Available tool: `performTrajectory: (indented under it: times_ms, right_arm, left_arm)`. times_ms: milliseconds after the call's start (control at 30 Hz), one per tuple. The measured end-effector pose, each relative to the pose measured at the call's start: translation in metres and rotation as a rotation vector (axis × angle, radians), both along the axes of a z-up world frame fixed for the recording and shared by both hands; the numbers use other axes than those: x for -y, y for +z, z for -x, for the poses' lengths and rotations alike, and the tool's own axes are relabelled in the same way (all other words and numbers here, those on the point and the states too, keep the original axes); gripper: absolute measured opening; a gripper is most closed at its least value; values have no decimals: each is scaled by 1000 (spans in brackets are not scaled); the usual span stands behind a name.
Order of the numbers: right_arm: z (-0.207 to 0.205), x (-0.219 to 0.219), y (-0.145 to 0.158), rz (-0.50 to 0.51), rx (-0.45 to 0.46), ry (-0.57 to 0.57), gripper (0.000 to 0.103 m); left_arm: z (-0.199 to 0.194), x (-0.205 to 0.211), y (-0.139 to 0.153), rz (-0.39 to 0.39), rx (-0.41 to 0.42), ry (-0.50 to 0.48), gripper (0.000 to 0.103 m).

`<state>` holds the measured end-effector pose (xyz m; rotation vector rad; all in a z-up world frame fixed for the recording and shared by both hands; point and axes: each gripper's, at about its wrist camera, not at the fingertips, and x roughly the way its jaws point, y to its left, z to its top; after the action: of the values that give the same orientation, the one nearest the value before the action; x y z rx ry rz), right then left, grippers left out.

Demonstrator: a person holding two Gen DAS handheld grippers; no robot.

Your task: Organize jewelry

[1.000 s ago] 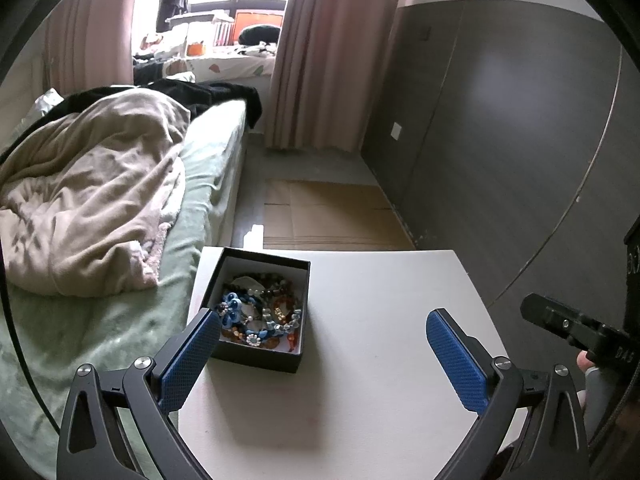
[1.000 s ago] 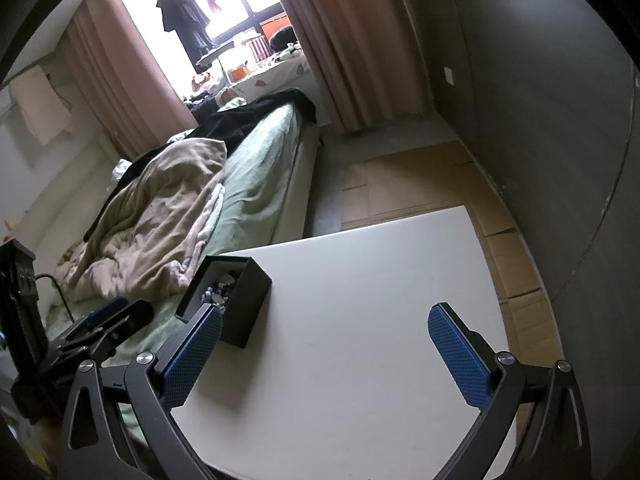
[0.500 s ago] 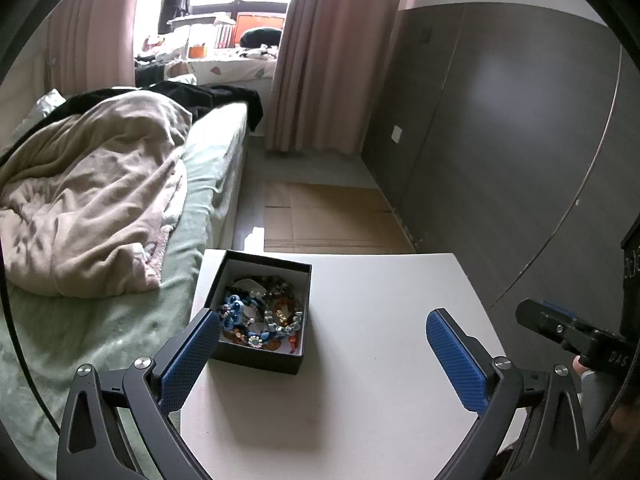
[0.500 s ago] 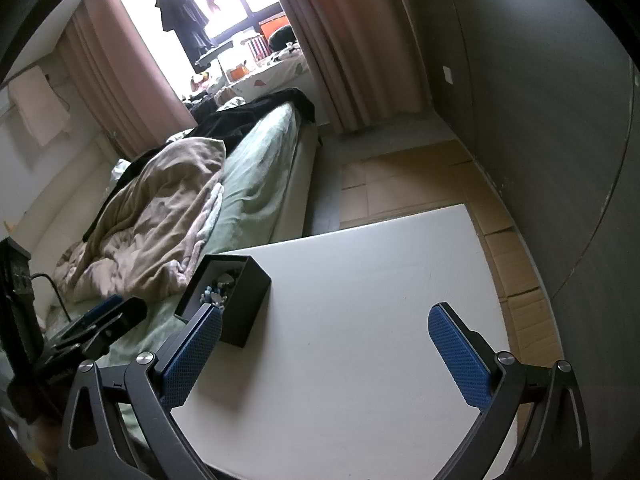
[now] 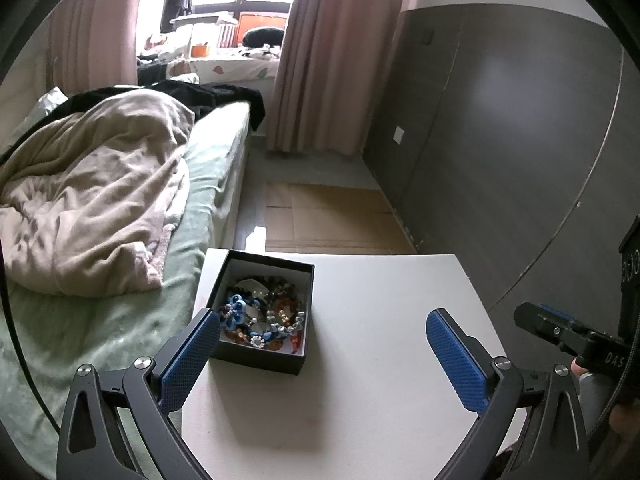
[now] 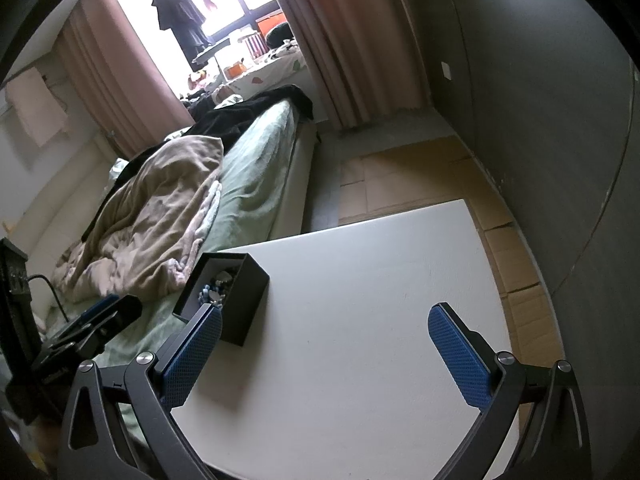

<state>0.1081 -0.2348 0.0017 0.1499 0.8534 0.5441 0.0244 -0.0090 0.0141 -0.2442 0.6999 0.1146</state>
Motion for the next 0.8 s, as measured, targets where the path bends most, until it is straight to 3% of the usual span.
performTrajectory:
  times_ms: [800]
  right_arm:
    - [-6,-1,-16,23,-66,-24,103]
  left_arm:
    - [0,5,0,-3,-5,-12,103]
